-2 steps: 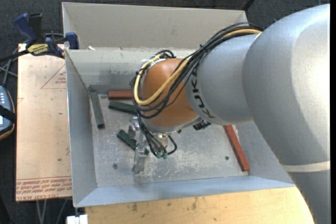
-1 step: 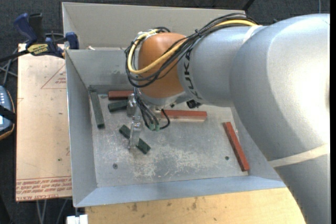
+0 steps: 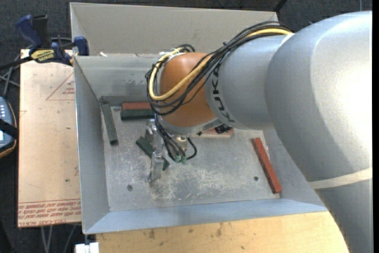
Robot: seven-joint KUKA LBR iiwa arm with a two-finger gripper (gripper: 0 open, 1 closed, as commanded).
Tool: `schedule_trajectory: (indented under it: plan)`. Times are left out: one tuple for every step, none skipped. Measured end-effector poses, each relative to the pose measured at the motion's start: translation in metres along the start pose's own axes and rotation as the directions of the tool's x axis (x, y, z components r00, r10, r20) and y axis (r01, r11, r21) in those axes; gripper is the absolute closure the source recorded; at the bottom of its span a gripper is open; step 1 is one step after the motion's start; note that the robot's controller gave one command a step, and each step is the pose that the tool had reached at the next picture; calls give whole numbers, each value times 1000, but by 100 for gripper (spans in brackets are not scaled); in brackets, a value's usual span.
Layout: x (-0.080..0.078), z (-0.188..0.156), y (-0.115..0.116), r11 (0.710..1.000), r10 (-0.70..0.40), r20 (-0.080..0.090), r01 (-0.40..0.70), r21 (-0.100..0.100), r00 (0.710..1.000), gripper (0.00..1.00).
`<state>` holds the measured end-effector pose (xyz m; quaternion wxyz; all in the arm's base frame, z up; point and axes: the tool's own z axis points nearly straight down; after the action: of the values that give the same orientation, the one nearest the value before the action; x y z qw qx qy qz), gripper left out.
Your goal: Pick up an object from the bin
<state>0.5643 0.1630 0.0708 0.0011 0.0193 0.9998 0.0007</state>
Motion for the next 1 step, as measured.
schedule_trajectory:
  plan:
    - [19,1,-2,984,178,-4,-178,1,984,0]
